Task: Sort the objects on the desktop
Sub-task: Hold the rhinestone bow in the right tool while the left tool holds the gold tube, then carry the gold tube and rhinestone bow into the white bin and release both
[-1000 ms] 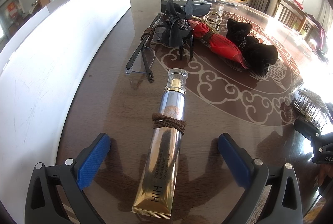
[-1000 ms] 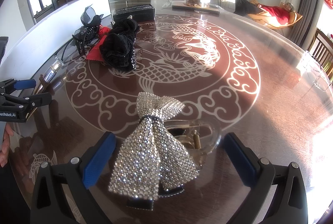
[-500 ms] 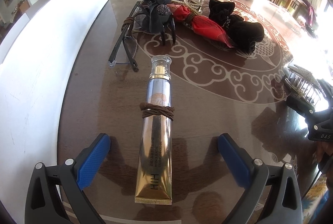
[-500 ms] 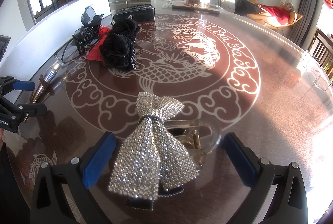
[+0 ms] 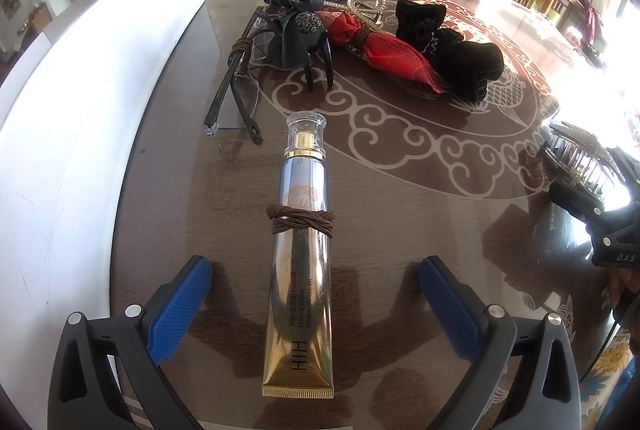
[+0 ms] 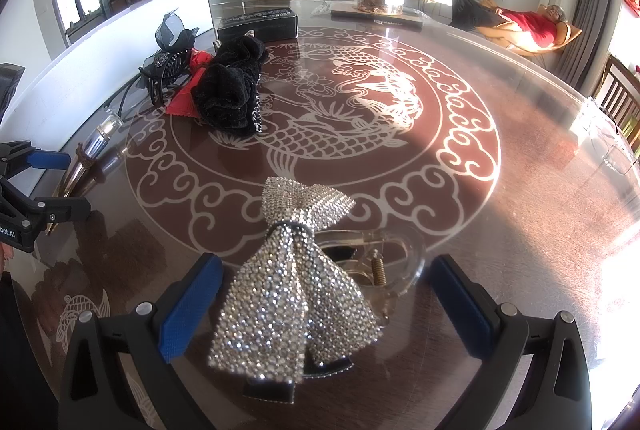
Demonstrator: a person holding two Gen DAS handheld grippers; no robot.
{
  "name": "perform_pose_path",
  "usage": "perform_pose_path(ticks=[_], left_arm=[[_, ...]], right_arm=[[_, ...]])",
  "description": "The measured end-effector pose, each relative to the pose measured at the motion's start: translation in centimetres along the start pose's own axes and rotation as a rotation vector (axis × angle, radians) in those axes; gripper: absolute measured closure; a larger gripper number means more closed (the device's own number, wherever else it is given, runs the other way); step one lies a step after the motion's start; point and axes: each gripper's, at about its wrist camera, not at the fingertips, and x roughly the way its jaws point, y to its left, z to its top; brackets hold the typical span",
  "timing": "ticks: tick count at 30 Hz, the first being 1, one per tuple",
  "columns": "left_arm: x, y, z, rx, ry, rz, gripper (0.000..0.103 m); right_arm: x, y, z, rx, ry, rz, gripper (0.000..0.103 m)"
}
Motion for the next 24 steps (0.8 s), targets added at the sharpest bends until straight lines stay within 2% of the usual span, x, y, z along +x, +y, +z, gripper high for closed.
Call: perform_pose_path(ticks=[5,9,11,12,13,14,15,16,17,20,24], left_arm=[[0.3,-0.2,0.2,-0.024,-0.044,0.011,0.0],[0.6,-0.4,1.0,-0.083,-0.055,0.046,0.001],[-0.1,-0.9,0.9,-0.056,-0.103,0.036,0.027],[-0.5,-1.2,0.9,-0.045,-0.113,0.032,0.047],[-0.8,-1.2,0.9,-0.044,-0.12,0.029,0.072],[-1.0,-1.0,1.0,-0.05,-0.117,0.027,0.075],[-1.2,-0.8,1.0,-0.062,-0.117,0.015,0.076],[-1.4,-0.6,0.9,-0.07,-0.117,0.01,0.076],[-1.6,-0.3,0.8,-0.081,-0.113,0.001,0.076],[-2.9,0.1,-0.6,-0.108,-0.135,-0.046,0.076],[-6.3,0.4,-2.2,-0.136,-0.211,-0.068,0.076]], right_arm=[[0.0,0.0,0.0,0.0,0.0,0.0,0.0],[0.0,0.0,0.0,0.001,0.0,0.002,0.0],[-0.1,0.0,-0.1,-0.001,0.003,0.006,0.0],[-0.3,0.0,-0.3,0.005,0.004,0.007,0.0],[-0.5,-0.1,-0.6,0.02,0.0,0.005,0.0],[-0.9,-0.3,-0.9,0.042,-0.01,0.015,0.0],[-1.2,-0.4,-1.1,0.054,-0.026,0.034,0.009],[-1.6,-0.5,-1.2,0.057,-0.043,0.035,0.036],[-1.9,-0.6,-1.2,0.056,-0.057,0.034,0.052],[-3.0,-1.2,-1.0,0.069,-0.079,0.061,0.055],[-5.4,-1.7,-1.0,0.08,-0.105,0.107,0.055]])
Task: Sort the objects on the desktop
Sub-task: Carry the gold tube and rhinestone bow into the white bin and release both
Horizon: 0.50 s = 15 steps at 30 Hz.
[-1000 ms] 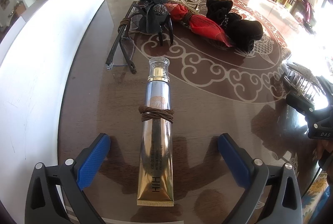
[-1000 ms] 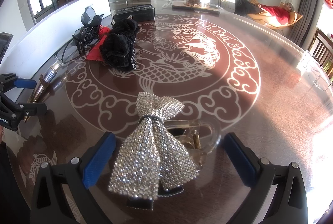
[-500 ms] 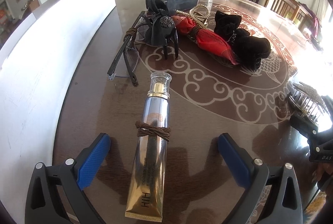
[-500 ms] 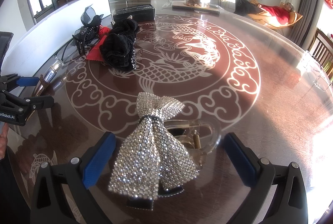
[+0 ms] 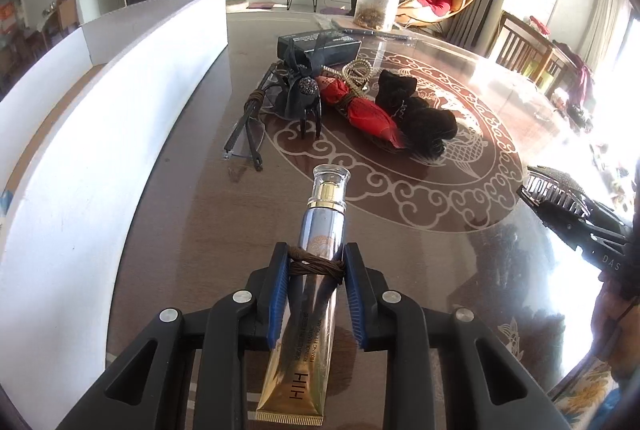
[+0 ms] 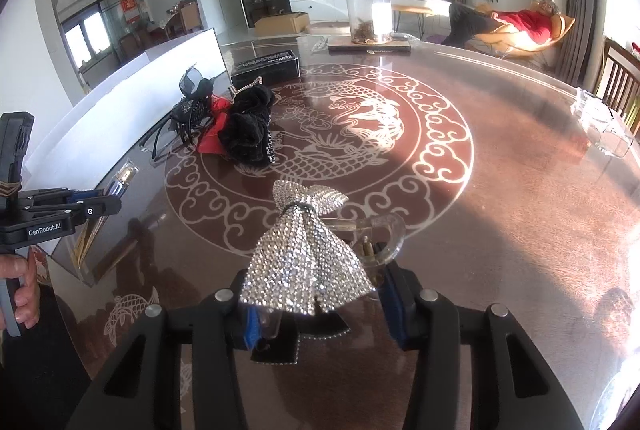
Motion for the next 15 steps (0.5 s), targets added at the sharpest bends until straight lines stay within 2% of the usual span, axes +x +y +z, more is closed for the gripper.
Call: perform_pose_path(ticks=[5,9,12,15], left_arm=[[-6.4,1.9,0.5,-0.084,-0.144,-0.032,0.076],[-12.0,6.2,1.5,-0.17,-0.249,-0.027,0.076],[-14.6,11.0,2.6,-0.233,-0.268,0.013,0.076],[-14.9,16.4,3.3,-0.291,-0.224,0.097,0.076]], right_arm=[[-2.3,2.3,1.9,-0.036,-0.038,0.079,0.055],[-3.3,7.7,5.3,-0.116,-0.083,0.188,0.055],[-3.2,13.7,8.7,-0.193,-0.118,0.308,0.055],[-2.1,20.4,12.3,-0.255,-0.137,0.434,0.055]])
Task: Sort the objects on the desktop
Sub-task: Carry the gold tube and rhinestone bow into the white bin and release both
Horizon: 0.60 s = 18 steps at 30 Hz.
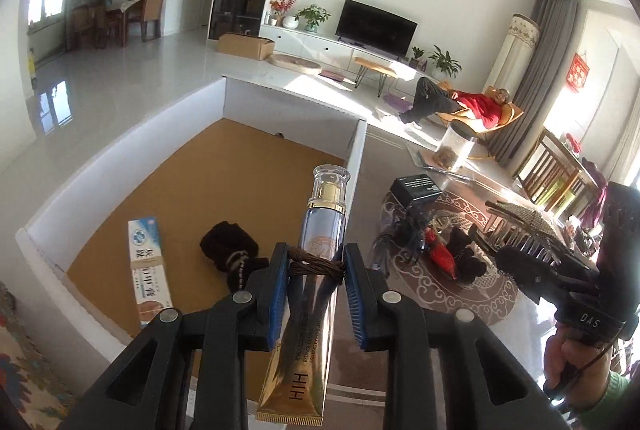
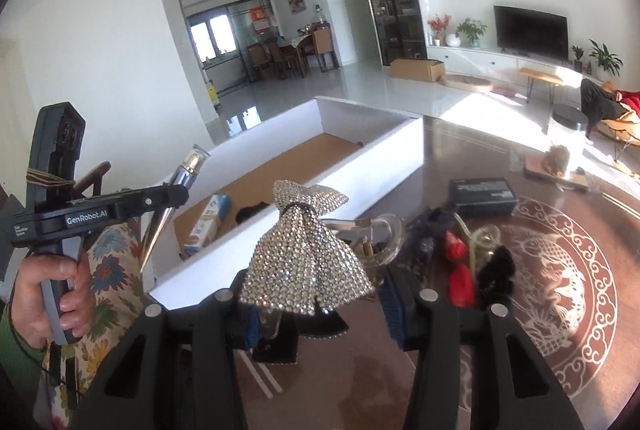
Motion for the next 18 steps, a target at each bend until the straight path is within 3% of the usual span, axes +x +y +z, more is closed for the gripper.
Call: perform_pose_path(ticks=[4,6,11,12,14,15,18], left_arm=[[3.0,5.3,0.6,-0.062,0.107,0.096,0.076],[4.8,6.7,0.3,-0.076,0.156,0.124,0.076],[7.9,8.2,-0.7,-0.1,0.255,0.137,0.073],[8.4,8.3,-0.9,-0.105,0.275,0.124,0.067],[8.9,8.3,-1.3,-0.099,0.282,0.127,0.05],[8.9,8.0,-1.4,-0.088,0.278,0.145,0.035],[8.1,7.2,-1.5,-0.063,0.245,0.164,0.032]], right_arm=[[7.7,4.7,5.6,-0.067,0.015,0.073,0.055],[12.5,5.9,7.4,-0.085,0.08,0.075,0.055],[21.2,6.5,7.9,-0.072,0.225,0.047,0.054],[22.2,6.4,7.7,-0.061,0.244,0.052,0.051],[23.9,6.1,7.6,-0.044,0.283,0.055,0.028],[24.4,5.9,7.5,-0.039,0.29,0.053,0.012],[23.5,5.4,7.5,-0.028,0.261,0.073,0.01]])
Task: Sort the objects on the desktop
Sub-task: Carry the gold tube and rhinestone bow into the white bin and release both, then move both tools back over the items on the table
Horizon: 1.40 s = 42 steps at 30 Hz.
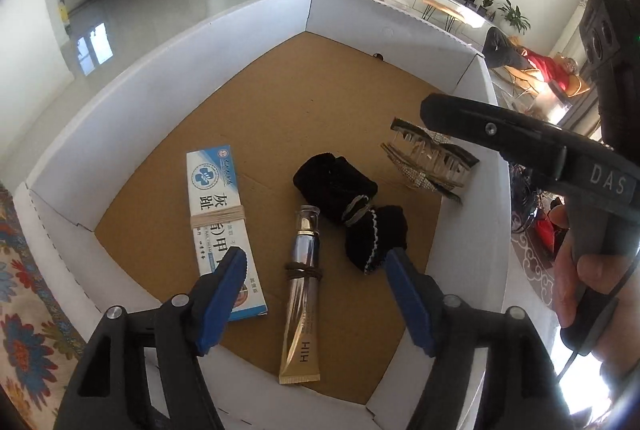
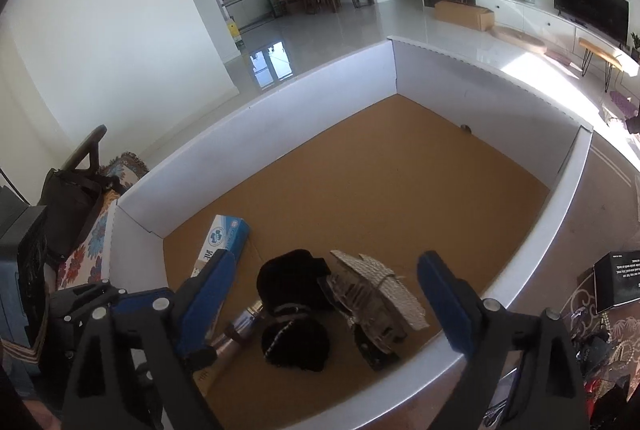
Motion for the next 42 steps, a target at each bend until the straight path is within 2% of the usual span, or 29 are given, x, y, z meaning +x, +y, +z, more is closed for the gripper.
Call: perform_pose_path(ticks=[3,6,10,11,12,13,16,18,21,26,28,31,42], left_arm=[[-1.5,-1.0,-0.4,0.003,-0.037,-0.012,0.032],[-3.8,-3.2,-1.5,0.032,-0.077,-0.047,0.032],[-6.3,-8.4,-3.4,0.142,-0.109,-0.14,0.03],[-6.6,-10.0,-3.9,0.179,-0.11,-0.168,0.027],[-6.7,-11.6,-4.6,0.215,-0.108,-0.195,0.019],[-6.6,-13.1,-5.1,0.247,-0.102,-0.22,0.012],[-4.8,-17.9,-6.8,0.325,-0.049,-0.28,0.01],[-2.8,-21.1,-7.8,0.368,-0.001,-0.282,0.011],[0.3,-25.0,-9.1,0.395,0.065,-0.281,0.011],[4.6,-28.5,-10.3,0.393,0.102,-0.22,0.011],[5.8,-28.8,-10.4,0.38,0.1,-0.182,0.011],[6.9,-28.4,-10.5,0.34,0.095,-0.17,0.011],[7.1,-28.7,-12.3,0.433,-0.006,-0.081,0.009]], right_arm=[[-2.6,-0.5,-1.1,0.0,-0.036,0.005,0.01],[-6.5,-1.8,-3.7,-0.007,-0.086,-0.006,0.008],[-12.6,-5.1,-10.7,-0.035,-0.138,-0.097,0.001],[-14.0,-6.2,-13.2,-0.041,-0.142,-0.138,0.0],[-15.4,-7.3,-15.7,-0.045,-0.142,-0.189,0.0],[-16.7,-8.5,-18.3,-0.046,-0.135,-0.241,0.0],[-19.5,-12.4,-24.9,0.015,-0.064,-0.359,0.0],[-20.7,-14.8,-28.1,0.095,-0.014,-0.396,0.0],[-22.0,-17.5,-31.1,0.19,0.002,-0.425,0.0],[-22.0,-18.9,-32.6,0.243,0.008,-0.445,0.0],[-21.4,-18.9,-32.3,0.248,0.005,-0.444,0.0],[-20.9,-18.8,-32.0,0.267,-0.01,-0.429,0.0],[-19.4,-17.9,-31.5,0.217,0.033,-0.504,0.0]])
